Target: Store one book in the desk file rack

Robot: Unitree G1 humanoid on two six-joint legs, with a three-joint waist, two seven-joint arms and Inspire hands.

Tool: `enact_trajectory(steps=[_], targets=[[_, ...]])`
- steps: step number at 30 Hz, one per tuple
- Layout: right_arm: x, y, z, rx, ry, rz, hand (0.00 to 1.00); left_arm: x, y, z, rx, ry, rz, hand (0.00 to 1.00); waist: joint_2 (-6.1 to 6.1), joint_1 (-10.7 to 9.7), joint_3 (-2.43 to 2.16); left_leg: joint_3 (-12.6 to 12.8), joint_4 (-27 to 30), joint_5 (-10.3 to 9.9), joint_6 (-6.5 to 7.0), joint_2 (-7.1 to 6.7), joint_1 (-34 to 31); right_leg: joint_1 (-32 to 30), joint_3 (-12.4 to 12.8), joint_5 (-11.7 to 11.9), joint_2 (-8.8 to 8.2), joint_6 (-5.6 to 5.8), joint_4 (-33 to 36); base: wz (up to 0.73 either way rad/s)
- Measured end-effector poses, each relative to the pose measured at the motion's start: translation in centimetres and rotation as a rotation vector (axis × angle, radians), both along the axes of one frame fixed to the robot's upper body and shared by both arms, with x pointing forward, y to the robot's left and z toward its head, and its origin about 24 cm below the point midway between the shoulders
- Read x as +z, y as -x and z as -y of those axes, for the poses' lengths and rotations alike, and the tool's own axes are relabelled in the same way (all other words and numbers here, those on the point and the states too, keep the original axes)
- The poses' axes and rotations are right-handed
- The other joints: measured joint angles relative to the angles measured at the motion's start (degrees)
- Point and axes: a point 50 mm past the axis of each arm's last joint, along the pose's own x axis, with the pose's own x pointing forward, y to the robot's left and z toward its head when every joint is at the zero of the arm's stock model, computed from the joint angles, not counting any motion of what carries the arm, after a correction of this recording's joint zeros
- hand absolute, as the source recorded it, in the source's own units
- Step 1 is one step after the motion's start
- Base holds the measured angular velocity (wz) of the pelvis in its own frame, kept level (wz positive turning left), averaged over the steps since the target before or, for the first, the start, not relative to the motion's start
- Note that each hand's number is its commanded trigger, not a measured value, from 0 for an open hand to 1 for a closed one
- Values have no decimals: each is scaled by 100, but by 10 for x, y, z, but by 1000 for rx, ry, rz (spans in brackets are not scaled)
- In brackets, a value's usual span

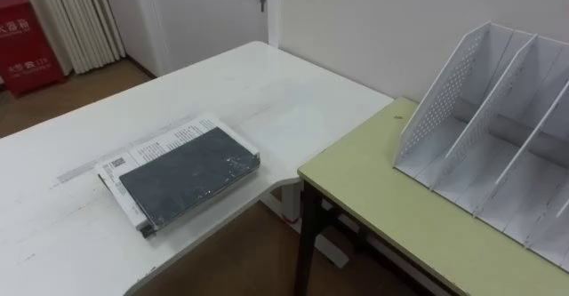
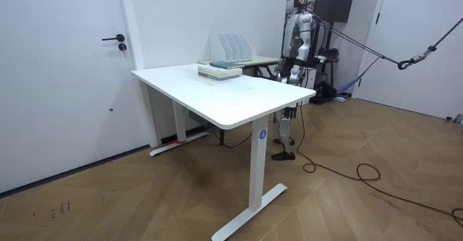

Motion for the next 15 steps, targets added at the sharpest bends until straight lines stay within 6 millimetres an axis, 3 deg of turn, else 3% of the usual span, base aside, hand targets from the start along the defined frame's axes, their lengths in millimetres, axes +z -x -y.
enact_trajectory(steps=[15], targets=[[0, 1, 0, -6, -1, -3, 0, 0, -1, 0, -3, -1, 12, 0, -23, -1, 21, 0, -1, 0, 0, -1, 51, 54, -2, -4, -1, 1, -16, 0]])
